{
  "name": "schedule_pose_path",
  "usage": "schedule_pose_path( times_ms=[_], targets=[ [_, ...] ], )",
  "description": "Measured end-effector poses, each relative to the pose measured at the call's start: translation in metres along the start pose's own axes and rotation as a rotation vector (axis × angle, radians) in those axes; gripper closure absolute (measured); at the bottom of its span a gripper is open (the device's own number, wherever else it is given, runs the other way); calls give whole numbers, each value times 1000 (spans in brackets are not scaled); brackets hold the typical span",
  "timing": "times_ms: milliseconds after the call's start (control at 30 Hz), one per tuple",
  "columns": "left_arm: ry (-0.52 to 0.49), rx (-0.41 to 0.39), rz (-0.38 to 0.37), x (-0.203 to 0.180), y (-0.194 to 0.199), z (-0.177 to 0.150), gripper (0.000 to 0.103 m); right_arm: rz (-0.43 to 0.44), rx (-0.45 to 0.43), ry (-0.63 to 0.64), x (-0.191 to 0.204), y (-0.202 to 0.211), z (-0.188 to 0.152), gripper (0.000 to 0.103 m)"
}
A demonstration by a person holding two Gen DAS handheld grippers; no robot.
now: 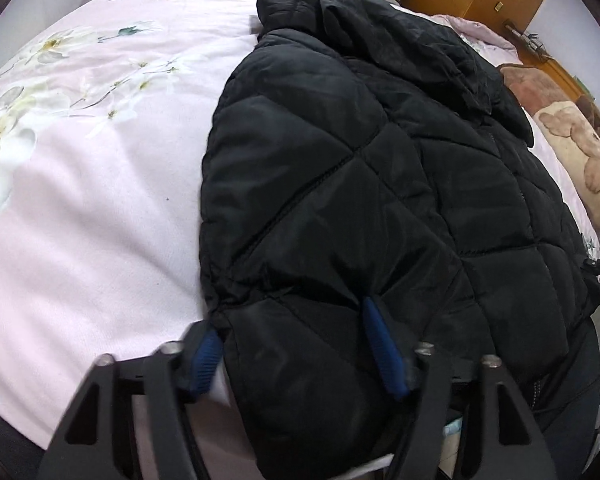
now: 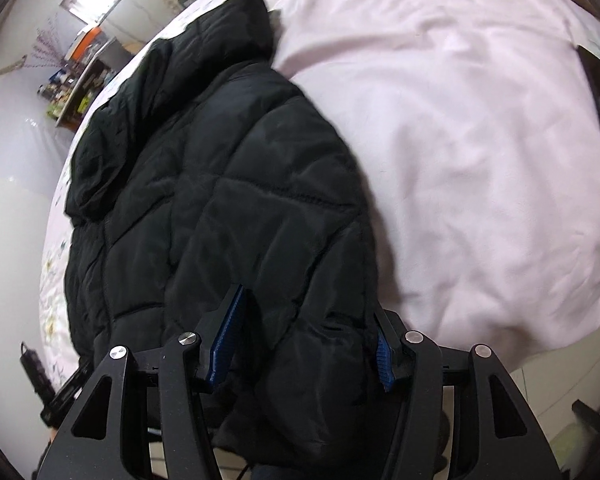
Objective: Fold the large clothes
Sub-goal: 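Grasp the jacket hem with both tools side by side, then lift the hem with both tools and fold it over toward the hood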
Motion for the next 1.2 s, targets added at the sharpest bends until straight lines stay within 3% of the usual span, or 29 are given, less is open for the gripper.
schedule_pose_path(
  times_ms=[67,100,167,400,667,833,1000,1200],
  targets=[
    [-15,-11,-9,-6,10,7,78,35,-17,12,10,10,2,82],
    [-15,-21,-18,-8,16,11,85,45,-26,21,14,15,4,86],
    [9,-63,-54,-9,36,24,88,66,-53,48,26,27,7,88],
    [49,-249,-120,5,113,60,89,160,-142,77,54,75,11,90],
    [70,-265,-178,13,142,46,89,211,-163,58,48,105,-8,91],
    [90,-293,-208,11,148,66,89,241,-189,43,49,114,-5,91],
    [115,-337,-243,10,152,92,89,275,-233,25,60,116,20,91],
    [173,-402,-278,10,151,154,89,318,-305,3,81,118,72,91]
  ],
)
Point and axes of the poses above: each gripper's, at about its wrist camera, not at the fingertips, and y roughly against the way its jaws point, x to its left, z to its top, the point moved 5 cm from there along -y, roughly the way its jaws point, and after that the axes turned 7 degrees about -x, right-handed, at the moved point
